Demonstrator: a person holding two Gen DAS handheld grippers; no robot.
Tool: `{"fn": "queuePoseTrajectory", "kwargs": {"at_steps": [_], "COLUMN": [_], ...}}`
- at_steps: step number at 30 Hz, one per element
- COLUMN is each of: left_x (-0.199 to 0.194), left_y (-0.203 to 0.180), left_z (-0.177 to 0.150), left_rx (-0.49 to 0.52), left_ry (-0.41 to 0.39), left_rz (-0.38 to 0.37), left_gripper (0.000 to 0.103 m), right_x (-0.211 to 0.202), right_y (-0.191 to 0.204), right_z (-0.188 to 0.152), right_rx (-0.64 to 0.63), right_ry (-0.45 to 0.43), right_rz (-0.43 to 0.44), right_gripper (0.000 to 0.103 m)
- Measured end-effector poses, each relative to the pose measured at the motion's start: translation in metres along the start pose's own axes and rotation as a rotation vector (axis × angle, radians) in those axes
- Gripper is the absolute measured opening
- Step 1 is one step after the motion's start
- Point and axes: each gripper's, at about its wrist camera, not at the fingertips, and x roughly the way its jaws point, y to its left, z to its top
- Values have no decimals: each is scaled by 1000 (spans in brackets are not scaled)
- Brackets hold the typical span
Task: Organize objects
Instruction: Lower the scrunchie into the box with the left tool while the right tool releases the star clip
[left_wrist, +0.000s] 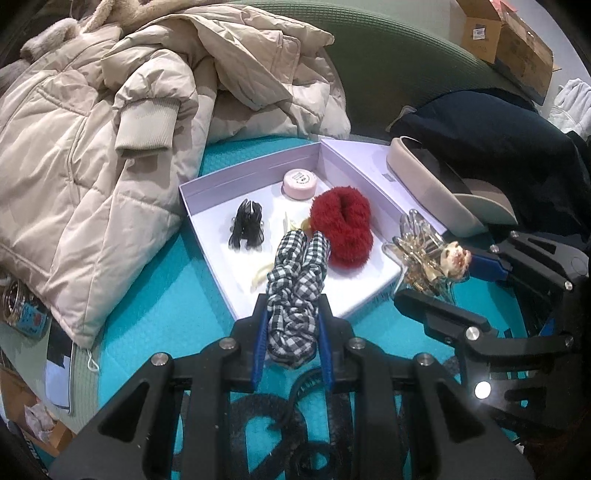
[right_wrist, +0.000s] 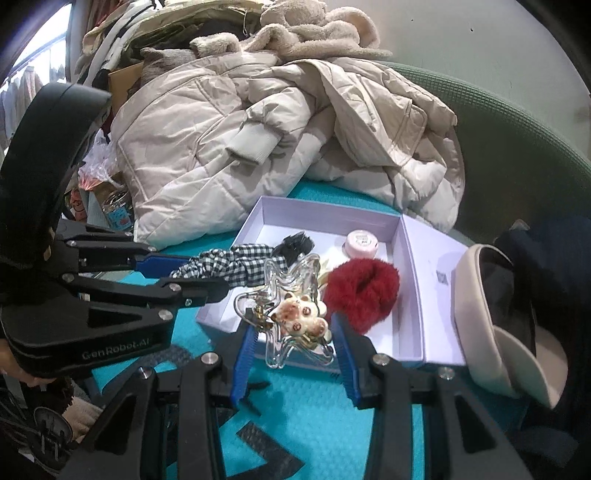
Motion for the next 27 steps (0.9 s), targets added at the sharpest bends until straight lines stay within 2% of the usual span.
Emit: {"fn": "queuePoseTrajectory", "kwargs": {"at_steps": [7, 27], "left_x": [17, 63], "left_y": [6, 31], "left_z": [19, 83], "left_rx": [-5, -22], "left_ry": [-5, -25], "left_rz": [7, 98], "left_gripper": [22, 22], "right_x": [12, 51], "right_y": [-14, -44], "right_z": [16, 69], "right_rx": [5, 24], "right_ry": [-17, -68], "right_rz": [-4, 2], "right_gripper": [41, 41]}}
